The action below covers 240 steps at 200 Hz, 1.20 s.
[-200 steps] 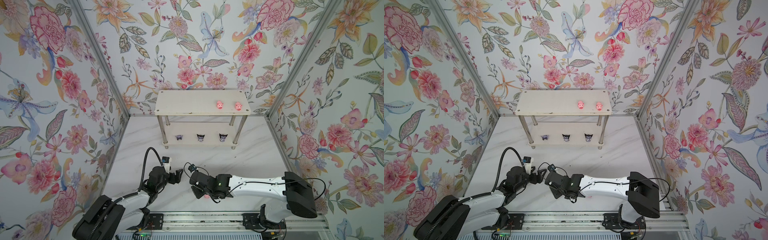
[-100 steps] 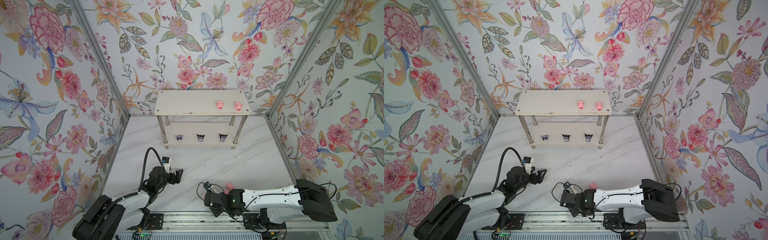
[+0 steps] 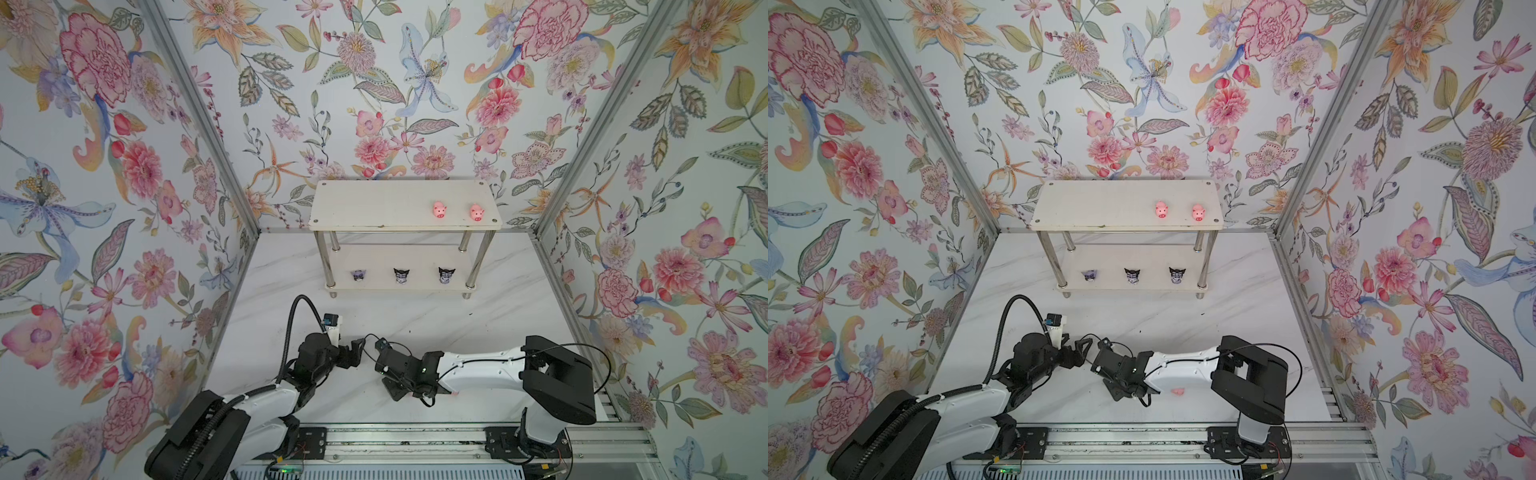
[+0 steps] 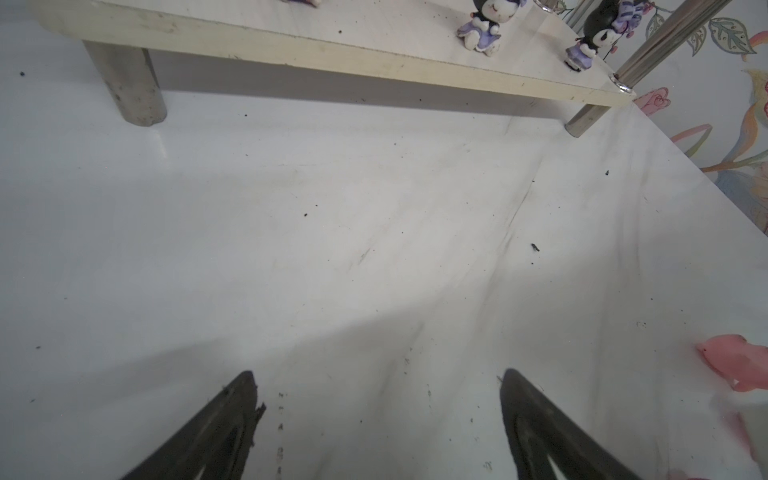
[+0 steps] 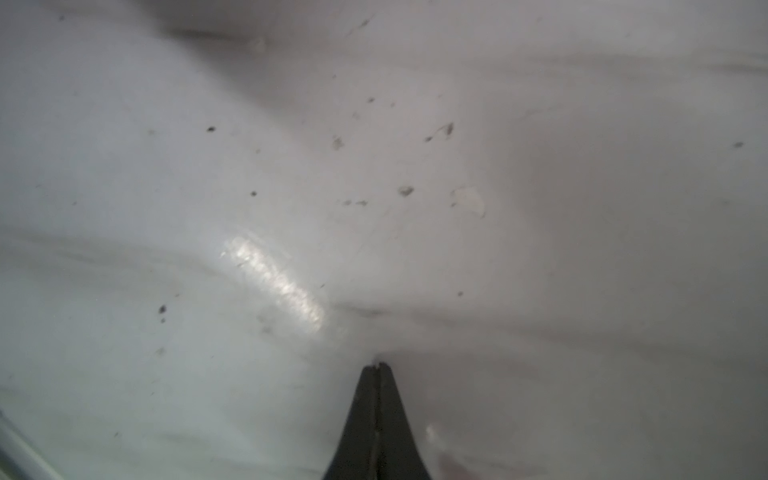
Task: Place and organize the plastic toys onto the shelf
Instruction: 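Lower the right gripper toward the pink pigs near the table front, then close the right gripper on a pink pig on the table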
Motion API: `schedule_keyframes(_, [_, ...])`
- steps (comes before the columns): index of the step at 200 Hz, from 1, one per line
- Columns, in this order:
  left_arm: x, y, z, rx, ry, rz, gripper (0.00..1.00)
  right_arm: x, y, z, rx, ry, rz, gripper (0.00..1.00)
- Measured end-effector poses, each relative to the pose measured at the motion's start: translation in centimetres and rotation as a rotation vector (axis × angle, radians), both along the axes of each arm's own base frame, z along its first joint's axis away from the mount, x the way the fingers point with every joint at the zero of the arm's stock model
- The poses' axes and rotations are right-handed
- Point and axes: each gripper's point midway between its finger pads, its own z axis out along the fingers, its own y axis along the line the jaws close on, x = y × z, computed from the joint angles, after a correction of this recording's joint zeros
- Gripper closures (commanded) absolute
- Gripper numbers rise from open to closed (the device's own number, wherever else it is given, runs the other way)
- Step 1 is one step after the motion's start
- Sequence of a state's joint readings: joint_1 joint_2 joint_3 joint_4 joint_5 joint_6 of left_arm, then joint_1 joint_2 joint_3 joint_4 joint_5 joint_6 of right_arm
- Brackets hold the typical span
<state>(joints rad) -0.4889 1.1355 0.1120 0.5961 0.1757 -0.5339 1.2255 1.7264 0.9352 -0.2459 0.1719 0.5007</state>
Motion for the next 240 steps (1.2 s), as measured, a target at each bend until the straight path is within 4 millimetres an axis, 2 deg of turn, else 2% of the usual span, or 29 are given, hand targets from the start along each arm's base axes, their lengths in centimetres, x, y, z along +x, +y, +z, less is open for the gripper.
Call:
schedule_keyframes(11, [0.0,0.0,0.1,-0.001,-0.004,0.001,0.08,1.1,-0.2,0.4,0.009,-0.012,-0.009,0.99])
schedule_keyframes(23, [0.0,0.0,0.2,-0.002,-0.005,0.001,0.08,1.1,-0.2,1.1,0.020,-0.024,0.005,0.99])
schedule_keyframes(46, [0.0,0.0,0.2,-0.003,-0.005,0.000,0.08,0.0,0.0,4.8,0.078,-0.076,0.047,0.99])
schedule_keyframes(60, [0.0,0.0,0.2,-0.004,-0.005,0.000,0.08,-0.9,-1.1,7.2,0.113,-0.102,0.043,0.99])
schedule_keyframes(76, [0.0,-0.1,0.2,-0.006,-0.006,-0.003,0.08,-1.6,-3.4,8.3,0.133,-0.103,0.007,0.99])
schedule_keyframes(93, [0.0,-0.1,0.1,-0.006,-0.002,-0.004,0.08,-2.5,-6.6,7.4,0.117,-0.076,-0.042,0.99])
schedule_keyframes(112, [-0.1,-0.2,-0.2,-0.007,0.009,-0.009,0.08,-3.9,-10.2,4.4,0.042,-0.015,-0.085,1.00])
schedule_keyframes(125, [-0.2,-0.3,-0.4,-0.008,0.017,-0.017,0.07,-4.9,-11.9,2.4,-0.016,0.025,-0.098,1.00])
schedule_keyframes(137, [-0.3,-0.4,-0.6,-0.006,0.025,-0.021,0.07,-5.6,-12.4,1.2,-0.052,0.048,-0.097,1.00])
schedule_keyframes(166, [-0.4,-0.4,-1.0,-0.001,0.039,-0.024,0.07,-5.9,-10.5,-0.5,-0.060,0.078,-0.075,1.00])
schedule_keyframes(199, [-0.2,-0.5,-0.9,-0.001,0.037,-0.024,0.08,-5.1,-3.7,-0.3,0.049,0.105,-0.005,1.00])
schedule_keyframes(217, [-0.2,-0.5,-0.8,-0.001,0.035,-0.023,0.08,-4.4,-0.9,-0.2,0.082,0.106,0.033,1.00])
schedule_keyframes(228, [-0.1,-0.4,-0.8,-0.001,0.034,-0.021,0.08,-3.6,0.0,-0.1,0.098,0.103,0.040,1.00])
schedule_keyframes(240, [-0.1,-0.4,-0.8,-0.001,0.033,-0.021,0.08,-2.6,0.2,0.2,0.113,0.099,0.030,0.99])
